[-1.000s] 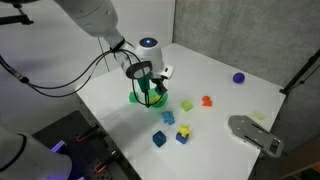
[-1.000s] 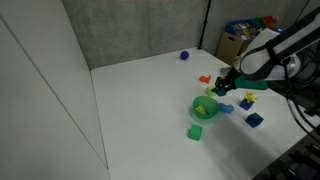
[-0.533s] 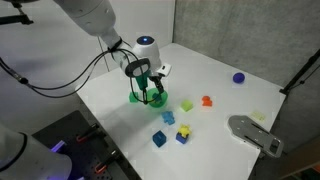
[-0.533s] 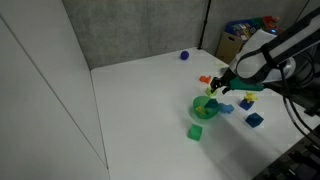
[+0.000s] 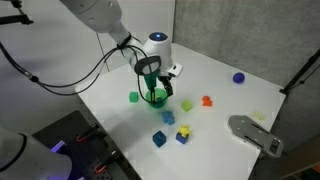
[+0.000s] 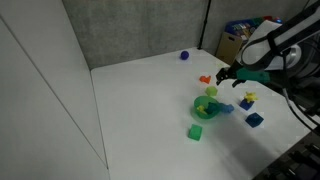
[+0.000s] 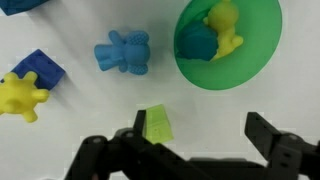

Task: Put the green toy inside the green bowl

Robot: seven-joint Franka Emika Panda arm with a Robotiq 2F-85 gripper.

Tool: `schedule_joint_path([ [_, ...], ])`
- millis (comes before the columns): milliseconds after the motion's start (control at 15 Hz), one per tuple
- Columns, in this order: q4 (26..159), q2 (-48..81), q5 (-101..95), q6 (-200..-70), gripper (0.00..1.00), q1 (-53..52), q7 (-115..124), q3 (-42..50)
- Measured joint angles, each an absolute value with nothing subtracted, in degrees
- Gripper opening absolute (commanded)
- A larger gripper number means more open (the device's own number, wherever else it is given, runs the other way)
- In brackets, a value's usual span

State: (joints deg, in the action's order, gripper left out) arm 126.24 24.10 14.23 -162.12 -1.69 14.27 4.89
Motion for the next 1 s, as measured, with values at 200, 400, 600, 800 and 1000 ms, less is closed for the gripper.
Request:
schedule_joint_path([
  [200,124.1,21.5,14.2,-153.6,1.00,2.5,11.6,4.6],
  [400,121.6,18.3,14.2,-142.4,1.00,5.5,7.9,4.6],
  [600,119.7,15.5,13.0,-133.0,1.00,6.7,5.2,5.1],
  [800,118.7,13.1,9.0,-128.0,1.00,6.9,3.7,5.9],
  [1000,118.7,10.9,3.2,-127.5,1.00,6.9,2.8,6.2],
])
